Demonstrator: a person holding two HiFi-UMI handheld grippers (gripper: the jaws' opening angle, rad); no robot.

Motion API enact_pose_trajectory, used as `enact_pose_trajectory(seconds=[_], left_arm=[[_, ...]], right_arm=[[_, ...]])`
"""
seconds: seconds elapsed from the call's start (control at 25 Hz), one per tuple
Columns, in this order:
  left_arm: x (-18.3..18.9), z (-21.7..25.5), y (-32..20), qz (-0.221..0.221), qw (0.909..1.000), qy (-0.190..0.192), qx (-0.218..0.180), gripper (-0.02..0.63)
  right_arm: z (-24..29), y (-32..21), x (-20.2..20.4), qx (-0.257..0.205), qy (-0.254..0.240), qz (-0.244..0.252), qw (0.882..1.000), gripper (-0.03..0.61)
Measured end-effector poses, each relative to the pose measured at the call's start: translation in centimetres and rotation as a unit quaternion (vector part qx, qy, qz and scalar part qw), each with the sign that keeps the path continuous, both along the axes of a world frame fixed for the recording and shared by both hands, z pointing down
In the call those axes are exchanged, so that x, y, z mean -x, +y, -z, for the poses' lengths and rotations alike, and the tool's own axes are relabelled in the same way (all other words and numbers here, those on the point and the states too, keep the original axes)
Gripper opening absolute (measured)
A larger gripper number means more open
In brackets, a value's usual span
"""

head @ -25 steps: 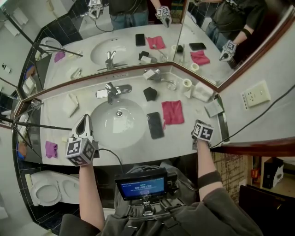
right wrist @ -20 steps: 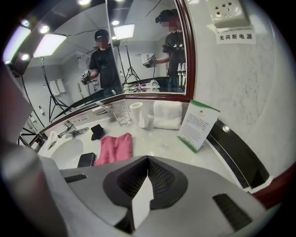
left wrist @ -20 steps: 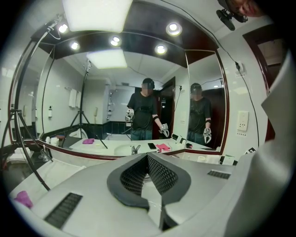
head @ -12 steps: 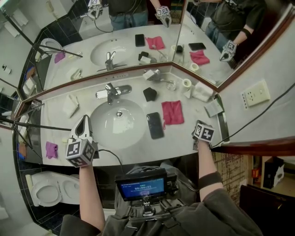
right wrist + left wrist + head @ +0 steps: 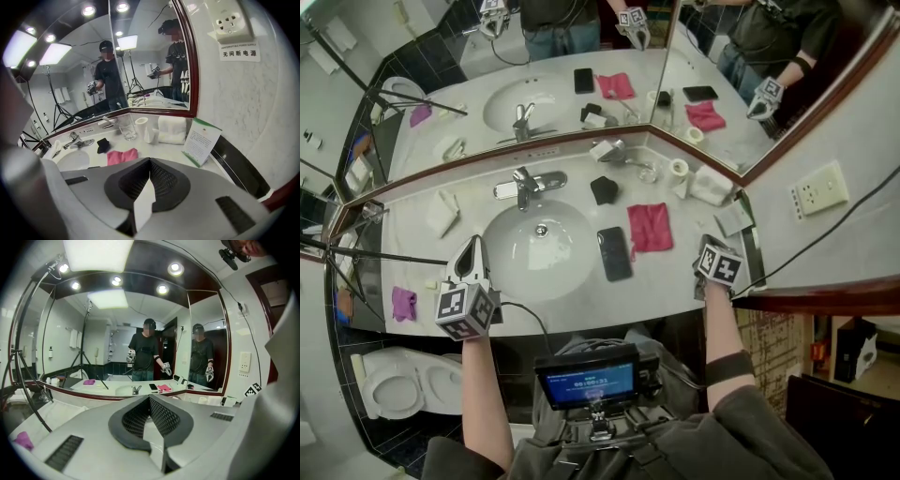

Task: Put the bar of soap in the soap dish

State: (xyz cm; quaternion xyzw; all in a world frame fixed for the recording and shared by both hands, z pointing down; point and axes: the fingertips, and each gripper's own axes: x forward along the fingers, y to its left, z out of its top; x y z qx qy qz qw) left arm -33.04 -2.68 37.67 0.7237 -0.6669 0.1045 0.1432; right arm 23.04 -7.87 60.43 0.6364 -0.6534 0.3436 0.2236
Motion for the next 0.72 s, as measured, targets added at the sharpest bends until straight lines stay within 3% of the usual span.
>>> enact_pose_trajectory(seconds=[0.36, 0.72], left_arm=[[-0.5, 0.8, 0.2, 0.001, 1.0, -0.001, 0.007, 0.002], [-2.5, 0.6, -0.2, 0.012, 0.9996, -0.025, 0.001, 0.002]], right_arm=[[0.6, -0.2, 1.0, -0.01, -0.013, 0.014, 1.0, 0.02], [0.7, -1.0, 2.5, -0.021, -0.039, 0.071, 0.996, 0.02]])
